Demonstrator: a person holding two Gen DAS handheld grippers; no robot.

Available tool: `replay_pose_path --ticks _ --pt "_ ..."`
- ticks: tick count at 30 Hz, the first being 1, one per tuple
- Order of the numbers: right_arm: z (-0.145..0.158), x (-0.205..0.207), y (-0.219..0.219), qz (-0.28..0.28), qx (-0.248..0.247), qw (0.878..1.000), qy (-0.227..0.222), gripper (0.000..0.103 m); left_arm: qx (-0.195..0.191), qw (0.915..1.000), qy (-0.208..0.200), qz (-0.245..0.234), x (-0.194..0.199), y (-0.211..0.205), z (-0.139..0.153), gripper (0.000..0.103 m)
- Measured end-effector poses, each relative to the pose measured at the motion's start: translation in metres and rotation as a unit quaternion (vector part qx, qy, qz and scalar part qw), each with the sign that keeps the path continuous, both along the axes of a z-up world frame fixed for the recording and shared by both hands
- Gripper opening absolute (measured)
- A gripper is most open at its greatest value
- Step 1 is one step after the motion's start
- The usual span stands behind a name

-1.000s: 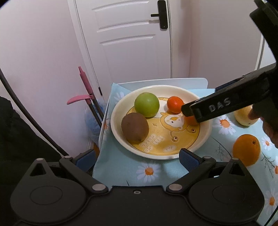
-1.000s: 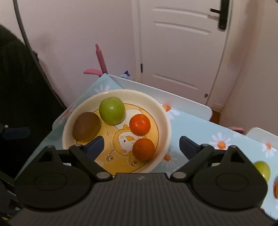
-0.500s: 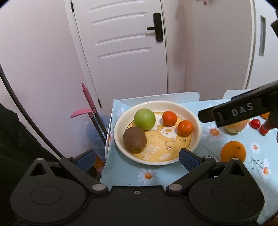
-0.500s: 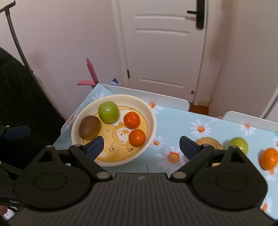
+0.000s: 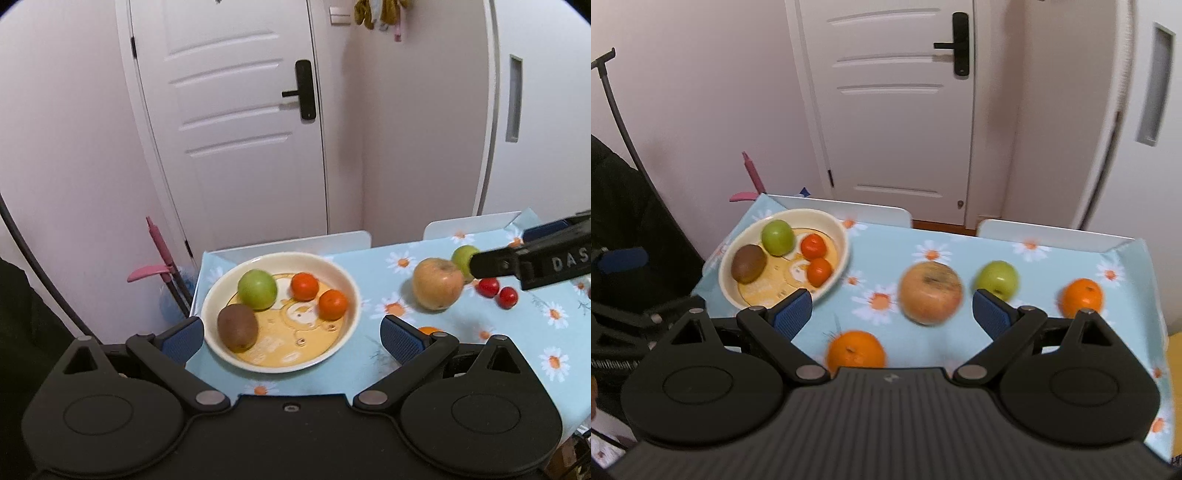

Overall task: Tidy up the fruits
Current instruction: 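Move both tools back over the remaining fruit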

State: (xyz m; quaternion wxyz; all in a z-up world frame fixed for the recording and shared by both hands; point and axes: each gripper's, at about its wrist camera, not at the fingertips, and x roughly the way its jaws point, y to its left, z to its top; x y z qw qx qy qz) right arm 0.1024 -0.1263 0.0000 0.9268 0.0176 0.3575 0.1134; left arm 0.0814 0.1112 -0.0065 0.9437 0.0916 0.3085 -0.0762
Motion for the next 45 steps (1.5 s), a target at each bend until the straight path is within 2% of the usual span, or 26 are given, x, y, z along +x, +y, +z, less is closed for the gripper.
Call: replay_pose_path --ticks 10,18,26,34,38,42,45 --pt "0.000 -0.025 -0.076 0.018 -0.014 1.000 -0.002 0.103 -0.010 0.9986 -0.021 0.046 -0.032 -0.060 0.009 0.103" --pt "-0.020 -0.023 -0.112 0.063 -0.022 0.998 -0.003 0.103 0.004 0.9964 -0.019 0.083 -0.039 -0.106 -0.010 0.103" --pt "-0.066 -0.007 -0.132 0.096 -0.031 0.995 -0.004 0.103 0.011 0.9956 0.004 0.093 -0.026 -0.135 -0.054 0.103" --pt "-0.119 0.010 -0.144 0.091 -0.025 0.996 0.008 0.103 0.024 0.9946 0.010 0.100 -0.002 -0.153 -0.105 0.097" --pt "-0.135 0.016 -0.145 0.088 -0.020 0.996 0.010 0.103 0.036 0.9943 0.005 0.100 0.007 -0.158 -0.120 0.097" --pt "-0.142 0.023 -0.143 0.093 -0.018 0.995 0.013 0.091 0.042 0.9943 0.015 0.097 0.018 -0.162 -0.132 0.085" --pt "-0.146 0.027 -0.139 0.093 -0.017 0.995 0.014 0.088 0.039 0.9939 0.015 0.102 0.023 -0.162 -0.136 0.084"
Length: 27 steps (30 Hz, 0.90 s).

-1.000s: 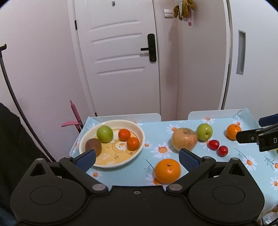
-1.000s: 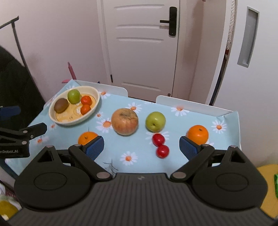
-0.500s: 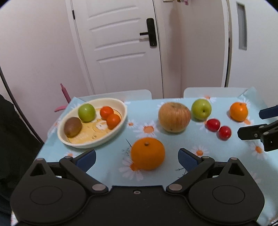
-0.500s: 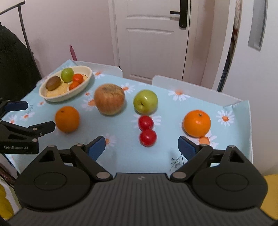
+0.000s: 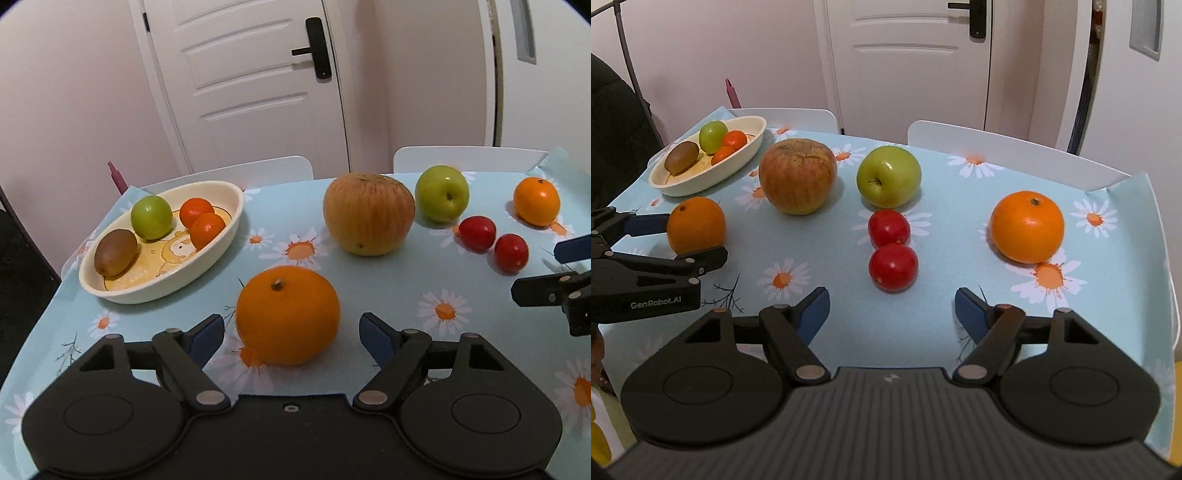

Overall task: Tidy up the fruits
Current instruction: 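Move both tools back over the remaining fruit, then grasp the large orange with the left tool while the right tool grasps a red tomato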

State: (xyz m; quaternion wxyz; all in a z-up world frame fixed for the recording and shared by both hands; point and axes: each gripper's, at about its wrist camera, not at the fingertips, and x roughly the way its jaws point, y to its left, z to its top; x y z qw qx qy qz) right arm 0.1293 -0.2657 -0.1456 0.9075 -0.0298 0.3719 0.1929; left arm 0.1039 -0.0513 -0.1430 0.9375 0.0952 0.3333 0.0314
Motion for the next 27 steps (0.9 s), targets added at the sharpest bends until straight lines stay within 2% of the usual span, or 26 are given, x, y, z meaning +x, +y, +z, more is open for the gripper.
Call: replay_pose_path --ticks 3,5,6,15,23,25,27 --pt "-0.001 0.003 0.002 -0.001 0.004 1.000 0.001 0.083 -0.001 1.0000 -0.002 0.005 0.003 0.001 -0.001 0.083" --pt "-0.002 0.005 0.004 -0.001 0.005 1.000 0.001 0.082 -0.001 1.0000 -0.001 0.008 0.006 0.002 -0.001 0.075" --pt "-0.002 0.005 0.005 -0.001 0.004 1.000 0.000 0.081 -0.001 1.0000 0.003 0.008 0.007 0.002 -0.002 0.068" --pt "-0.004 0.013 0.011 -0.010 0.001 1.000 -0.001 0.070 -0.016 0.9998 0.007 0.004 0.001 0.006 0.000 0.066" --pt "-0.004 0.018 0.014 -0.012 -0.002 1.000 -0.005 0.065 -0.015 0.9998 0.009 -0.008 -0.009 0.003 0.001 0.066" --pt "-0.004 0.019 0.015 -0.012 -0.003 1.000 -0.006 0.061 -0.015 0.9998 0.010 -0.009 -0.010 0.003 0.001 0.066" --pt "-0.005 0.020 0.016 -0.012 -0.005 1.000 -0.005 0.048 -0.017 0.9998 0.011 -0.010 -0.012 0.004 0.002 0.066"
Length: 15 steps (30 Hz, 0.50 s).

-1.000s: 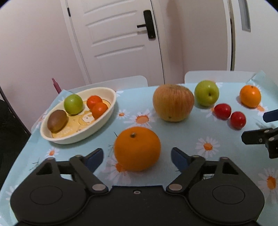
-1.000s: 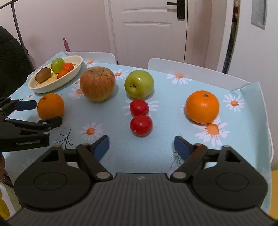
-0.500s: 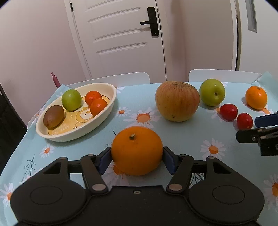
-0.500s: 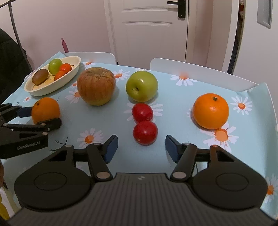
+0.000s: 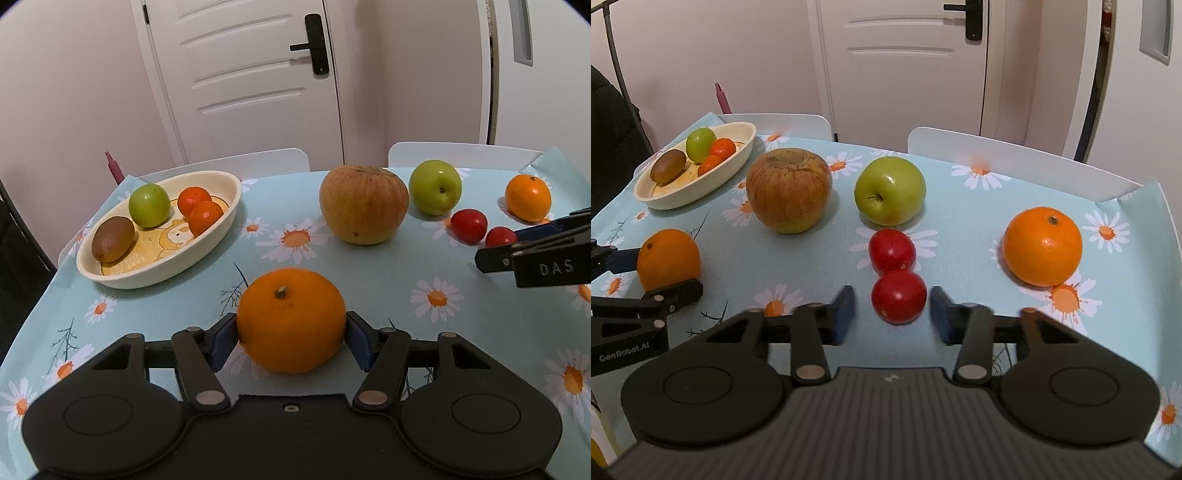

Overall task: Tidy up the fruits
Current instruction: 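Grasp the large orange with the left tool while the right tool grasps a red tomato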

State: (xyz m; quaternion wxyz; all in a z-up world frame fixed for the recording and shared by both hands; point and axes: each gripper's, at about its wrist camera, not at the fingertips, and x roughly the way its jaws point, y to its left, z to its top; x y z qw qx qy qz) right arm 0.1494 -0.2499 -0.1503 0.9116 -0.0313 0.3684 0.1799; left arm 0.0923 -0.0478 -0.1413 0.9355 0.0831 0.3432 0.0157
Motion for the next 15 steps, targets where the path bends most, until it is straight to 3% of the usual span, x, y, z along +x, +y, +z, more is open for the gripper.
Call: replay_pose_path --ticks 15 --pt "0.028 -0.024 0.013 0.000 -0.005 1.000 0.000 0.046 -0.019 0.9998 0.011 0.005 -0.024 0.006 0.015 0.066"
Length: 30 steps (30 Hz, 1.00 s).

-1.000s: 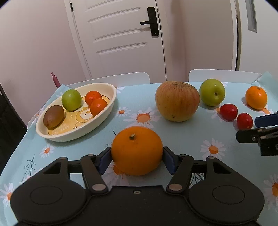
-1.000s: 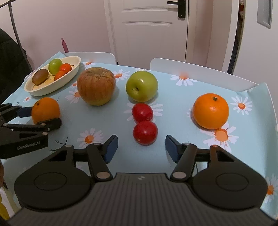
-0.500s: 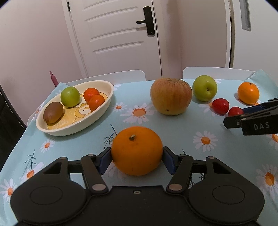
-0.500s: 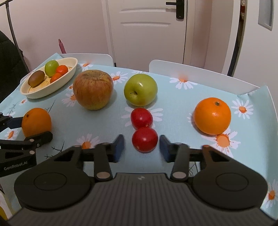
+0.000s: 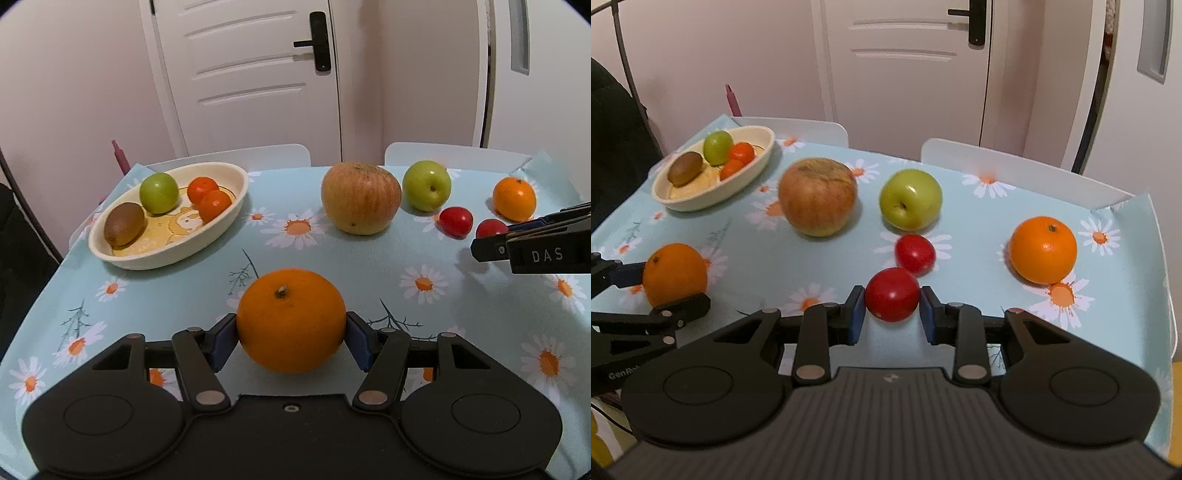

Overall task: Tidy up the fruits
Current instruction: 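Grasp the large orange with the left tool while the right tool grasps a red tomato, then carry the orange and red tomato over the cream dish with both tools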

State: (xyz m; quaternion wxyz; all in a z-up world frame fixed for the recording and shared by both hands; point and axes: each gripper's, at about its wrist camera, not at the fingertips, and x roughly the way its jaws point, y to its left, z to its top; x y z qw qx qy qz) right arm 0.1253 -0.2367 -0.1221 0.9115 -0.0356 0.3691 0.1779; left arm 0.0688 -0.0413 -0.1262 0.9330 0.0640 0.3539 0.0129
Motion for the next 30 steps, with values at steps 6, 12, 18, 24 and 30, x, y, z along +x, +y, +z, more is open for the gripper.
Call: replay_pose_path --ticks 6,12,18,24,30 --pt "0.028 -0.013 0.014 0.010 0.008 1.000 -0.004 0.046 -0.003 0.9999 -0.012 0.008 -0.012 0.011 0.023 0.066" --pt "0.057 -0.023 0.035 0.020 0.017 1.000 -0.008 0.046 0.001 0.9994 -0.030 0.016 -0.022 0.032 0.051 0.066" --pt "0.075 -0.024 0.066 0.030 0.023 0.999 -0.014 0.046 0.009 0.9989 -0.041 0.018 -0.023 0.061 0.072 0.066" --pt "0.088 -0.016 0.102 0.030 0.027 0.999 -0.009 0.046 0.015 0.9991 -0.039 0.009 -0.010 0.092 0.084 0.066" --pt "0.094 0.001 0.136 0.026 0.027 0.999 -0.004 0.046 0.029 0.9989 -0.035 -0.015 0.013 0.117 0.089 0.066"
